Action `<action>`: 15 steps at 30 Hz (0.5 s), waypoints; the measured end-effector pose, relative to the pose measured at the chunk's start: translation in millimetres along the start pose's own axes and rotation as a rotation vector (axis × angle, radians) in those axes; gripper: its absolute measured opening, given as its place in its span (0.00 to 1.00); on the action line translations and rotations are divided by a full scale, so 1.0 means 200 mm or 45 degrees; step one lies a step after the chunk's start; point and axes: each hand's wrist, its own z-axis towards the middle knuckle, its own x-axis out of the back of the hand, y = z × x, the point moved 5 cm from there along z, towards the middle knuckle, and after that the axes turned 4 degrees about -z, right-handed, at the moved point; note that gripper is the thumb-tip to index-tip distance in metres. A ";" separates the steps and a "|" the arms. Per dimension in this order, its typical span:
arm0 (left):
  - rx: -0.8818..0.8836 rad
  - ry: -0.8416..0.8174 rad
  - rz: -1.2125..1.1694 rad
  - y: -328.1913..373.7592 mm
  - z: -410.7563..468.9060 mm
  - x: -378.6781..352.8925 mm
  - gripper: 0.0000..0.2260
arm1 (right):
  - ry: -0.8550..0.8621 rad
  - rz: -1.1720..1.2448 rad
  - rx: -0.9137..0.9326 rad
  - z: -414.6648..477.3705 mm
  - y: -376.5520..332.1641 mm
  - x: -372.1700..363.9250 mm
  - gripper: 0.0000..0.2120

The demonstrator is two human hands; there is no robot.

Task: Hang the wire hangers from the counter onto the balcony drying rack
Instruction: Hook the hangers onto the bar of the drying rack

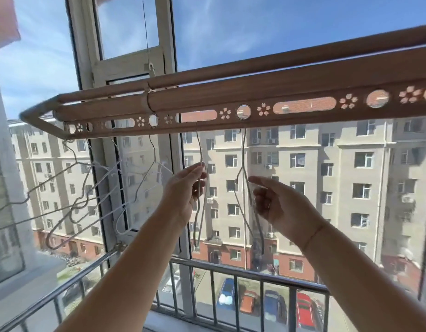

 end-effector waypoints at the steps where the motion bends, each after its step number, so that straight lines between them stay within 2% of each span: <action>1: 0.002 -0.007 -0.010 0.00 0.00 0.01 0.06 | 0.020 0.001 0.007 -0.02 0.01 0.02 0.08; 5: -0.011 0.026 0.027 -0.01 -0.03 0.08 0.06 | 0.110 0.009 0.009 -0.09 0.07 0.09 0.10; 11: -0.056 0.242 0.090 -0.17 -0.14 0.31 0.06 | 0.233 -0.017 -0.062 -0.21 0.23 0.28 0.09; 15: 0.132 0.200 0.182 -0.44 -0.23 0.43 0.06 | 0.354 -0.198 -0.082 -0.36 0.40 0.45 0.10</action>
